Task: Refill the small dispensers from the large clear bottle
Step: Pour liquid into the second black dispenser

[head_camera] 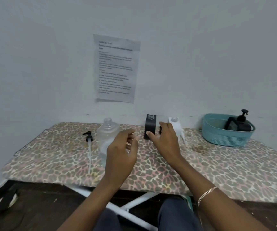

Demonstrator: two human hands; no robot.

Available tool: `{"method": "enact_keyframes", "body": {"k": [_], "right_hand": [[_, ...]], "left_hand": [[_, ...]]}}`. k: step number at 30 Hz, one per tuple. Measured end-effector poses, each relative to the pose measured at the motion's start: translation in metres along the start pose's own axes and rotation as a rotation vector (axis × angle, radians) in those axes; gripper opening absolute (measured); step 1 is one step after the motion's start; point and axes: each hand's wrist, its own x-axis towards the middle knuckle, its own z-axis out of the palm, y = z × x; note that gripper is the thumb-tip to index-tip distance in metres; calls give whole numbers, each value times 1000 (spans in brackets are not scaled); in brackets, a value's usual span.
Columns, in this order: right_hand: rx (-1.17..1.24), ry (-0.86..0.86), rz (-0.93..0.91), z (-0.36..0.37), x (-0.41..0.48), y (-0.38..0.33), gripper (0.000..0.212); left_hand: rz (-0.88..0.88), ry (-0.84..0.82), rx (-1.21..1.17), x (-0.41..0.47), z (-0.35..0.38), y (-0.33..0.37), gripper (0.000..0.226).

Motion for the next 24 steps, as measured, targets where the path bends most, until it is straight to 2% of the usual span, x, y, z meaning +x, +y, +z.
{"method": "enact_keyframes", "body": {"k": [4, 8, 12, 15, 19, 22, 24], "right_hand": [[10, -4, 57, 25, 18, -6, 63], [-3, -20, 92, 47, 34, -7, 78], [-22, -29, 152, 65, 46, -10, 96], [9, -55, 203, 74, 54, -11, 103], [39, -37, 254, 81, 60, -7, 87], [83, -14, 315, 82, 62, -1, 58], [83, -4, 324, 81, 61, 2, 46]], "left_hand": [[130, 142, 168, -5, -23, -22, 21], [-57, 217, 161, -5, -31, -44, 52], [-238, 108, 14, -5, -32, -63, 87], [-318, 29, -73, -4, -30, -72, 100], [-312, -20, -88, -5, -26, -82, 89], [-327, -1, -81, -5, -22, -87, 79], [-334, 6, -83, -4, -22, -86, 74]]}}
